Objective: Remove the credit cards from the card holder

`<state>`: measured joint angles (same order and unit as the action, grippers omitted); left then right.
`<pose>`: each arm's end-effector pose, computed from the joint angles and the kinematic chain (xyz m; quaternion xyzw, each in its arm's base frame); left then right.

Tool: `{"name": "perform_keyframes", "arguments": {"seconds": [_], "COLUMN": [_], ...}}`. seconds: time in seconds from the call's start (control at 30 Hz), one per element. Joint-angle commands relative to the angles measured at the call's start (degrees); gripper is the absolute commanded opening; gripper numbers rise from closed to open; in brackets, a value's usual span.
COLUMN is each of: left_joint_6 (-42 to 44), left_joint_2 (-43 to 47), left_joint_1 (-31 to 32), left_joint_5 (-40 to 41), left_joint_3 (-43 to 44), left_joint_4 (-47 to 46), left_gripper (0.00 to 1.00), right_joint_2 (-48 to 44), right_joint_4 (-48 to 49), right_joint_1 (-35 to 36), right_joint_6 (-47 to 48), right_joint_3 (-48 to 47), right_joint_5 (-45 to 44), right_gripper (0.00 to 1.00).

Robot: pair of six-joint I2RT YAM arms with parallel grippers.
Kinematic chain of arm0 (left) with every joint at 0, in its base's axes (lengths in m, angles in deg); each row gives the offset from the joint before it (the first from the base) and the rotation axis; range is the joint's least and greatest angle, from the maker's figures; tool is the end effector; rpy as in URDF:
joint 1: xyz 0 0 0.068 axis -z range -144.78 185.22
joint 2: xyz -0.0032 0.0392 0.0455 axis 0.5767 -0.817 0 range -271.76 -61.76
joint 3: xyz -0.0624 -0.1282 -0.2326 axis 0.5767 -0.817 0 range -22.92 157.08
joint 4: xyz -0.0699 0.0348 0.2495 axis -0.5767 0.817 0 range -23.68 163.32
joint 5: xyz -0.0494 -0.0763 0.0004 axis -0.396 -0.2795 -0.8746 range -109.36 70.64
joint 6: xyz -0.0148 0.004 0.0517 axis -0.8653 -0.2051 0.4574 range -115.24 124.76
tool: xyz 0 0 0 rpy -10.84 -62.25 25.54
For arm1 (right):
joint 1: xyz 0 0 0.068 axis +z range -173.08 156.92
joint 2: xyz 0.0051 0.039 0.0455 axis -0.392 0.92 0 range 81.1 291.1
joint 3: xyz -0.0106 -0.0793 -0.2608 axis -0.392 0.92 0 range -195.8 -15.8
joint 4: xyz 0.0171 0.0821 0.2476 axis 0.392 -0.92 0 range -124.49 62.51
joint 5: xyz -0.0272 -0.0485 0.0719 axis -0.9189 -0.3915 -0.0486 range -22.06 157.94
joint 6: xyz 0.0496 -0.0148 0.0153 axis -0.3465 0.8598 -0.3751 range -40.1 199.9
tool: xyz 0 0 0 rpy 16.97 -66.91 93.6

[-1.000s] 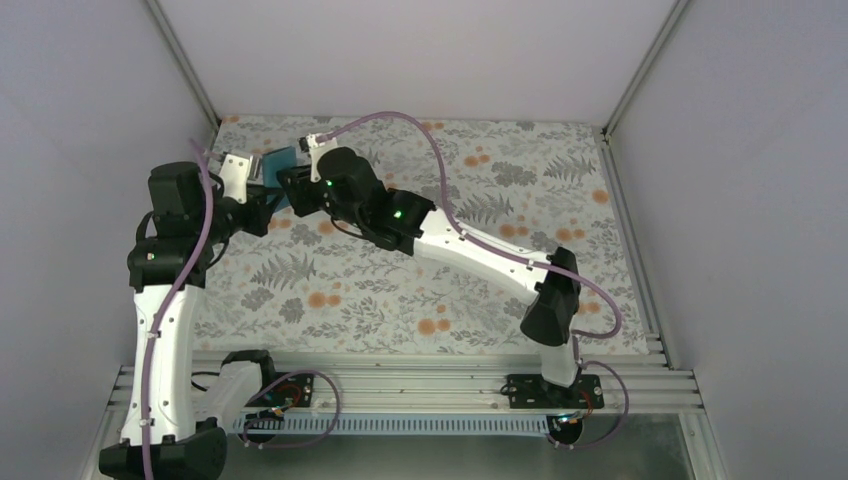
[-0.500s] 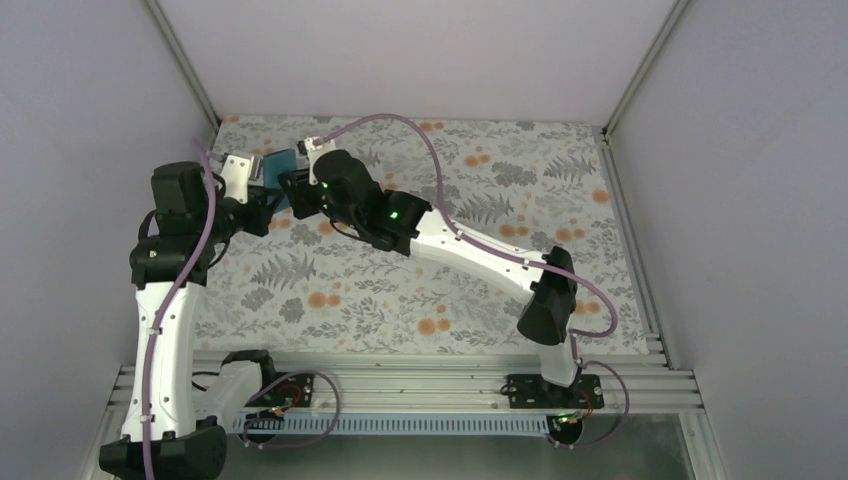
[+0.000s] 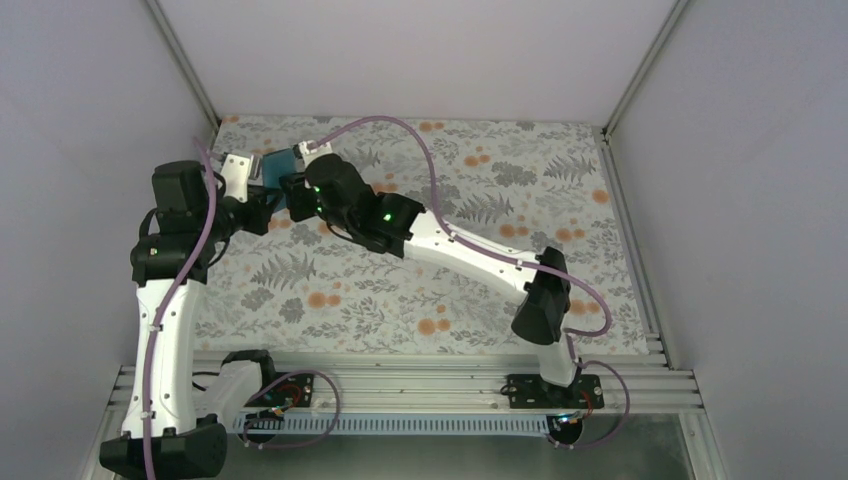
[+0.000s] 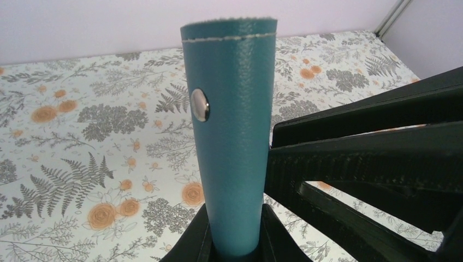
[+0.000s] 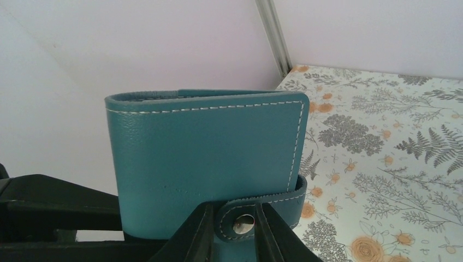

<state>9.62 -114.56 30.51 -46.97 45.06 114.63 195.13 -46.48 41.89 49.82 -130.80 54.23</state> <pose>0.1703 -0.0025 0.3882 0.1148 0.8538 -0.1705 0.4784 0.2086 0.4264 0.3850 -0.1739 0.7875 0.3651 0.4652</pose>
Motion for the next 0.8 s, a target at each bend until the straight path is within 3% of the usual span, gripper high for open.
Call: {"name": "perform_keyframes", "arguments": {"seconds": [0.0,0.23,0.43,0.57,0.77], "left_joint_6": [-0.3,0.0,0.5,1.4,2.5], "left_joint_2": [0.7,0.5,0.6,0.9,0.6], "left_joint_1": [0.5,0.5,0.5,0.4,0.3], "left_joint_5": [-4.8,-5.3,-5.7,-5.0,-5.7], "left_joint_3": [1.1,1.3,1.9,0.9,0.7], "left_joint_4": [-2.9,-2.8,-1.7,-0.9,-0.7], "left_gripper": [0.02,0.02,0.02,0.02,0.02], "right_joint_2": [2.6,5.0,4.7,-1.6,-17.4], "right_joint_4": [-1.7,-3.7,-5.2,-3.8,1.3], "right_joint_1": [0.4,0.5,-0.7,-6.8,-22.1], "right_joint_6": [0.8,2.4,3.8,3.7,2.8], "right_joint_3": [-1.1,-2.9,-0.7,10.0,35.8], "right_joint_5": [-3.9,-8.4,-13.2,-16.5,-11.3], "right_gripper": [0.21,0.04,0.04,0.04,0.04]}}
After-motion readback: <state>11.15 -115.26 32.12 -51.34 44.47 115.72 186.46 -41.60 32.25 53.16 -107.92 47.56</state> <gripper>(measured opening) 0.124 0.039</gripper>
